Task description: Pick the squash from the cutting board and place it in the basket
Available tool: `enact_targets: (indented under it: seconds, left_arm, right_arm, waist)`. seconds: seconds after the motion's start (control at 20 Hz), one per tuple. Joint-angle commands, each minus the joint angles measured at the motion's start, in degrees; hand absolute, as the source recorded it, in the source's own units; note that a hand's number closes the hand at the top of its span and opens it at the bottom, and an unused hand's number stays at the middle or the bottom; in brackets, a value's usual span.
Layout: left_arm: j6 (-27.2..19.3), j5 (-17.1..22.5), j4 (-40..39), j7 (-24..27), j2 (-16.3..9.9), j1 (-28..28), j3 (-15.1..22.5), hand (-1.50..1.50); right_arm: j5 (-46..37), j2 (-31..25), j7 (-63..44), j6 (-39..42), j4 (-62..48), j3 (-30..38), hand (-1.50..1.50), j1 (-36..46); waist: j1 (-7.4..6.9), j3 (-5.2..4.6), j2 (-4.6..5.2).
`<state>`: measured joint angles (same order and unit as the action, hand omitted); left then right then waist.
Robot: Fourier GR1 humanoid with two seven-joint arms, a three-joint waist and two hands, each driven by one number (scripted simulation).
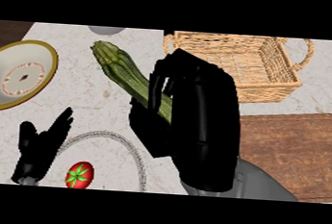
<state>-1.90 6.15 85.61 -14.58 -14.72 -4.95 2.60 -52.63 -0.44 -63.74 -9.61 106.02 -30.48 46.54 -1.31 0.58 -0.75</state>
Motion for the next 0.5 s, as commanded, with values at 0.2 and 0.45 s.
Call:
enact_targets:
  seconds: [0.2, 0.45]
  left_arm:
    - [0.5, 0.1, -3.4, -1.8, 0.3, -3.1, 0.0, 0.00]
    - [0.3, -1.0, -5.0, 1.7, 1.6, -4.2, 0.3, 0.00]
  right_arm:
    - [2.6, 0.4, -9.4, 5.4, -8.2, 15.6, 1.50, 16.4]
    - [6.1, -2.2, -3.8, 8.4, -13.9, 23.1, 1.50, 19.4]
  waist:
    - [0.57, -0.71, 0.62]
    - [0.91, -0.68, 0.84]
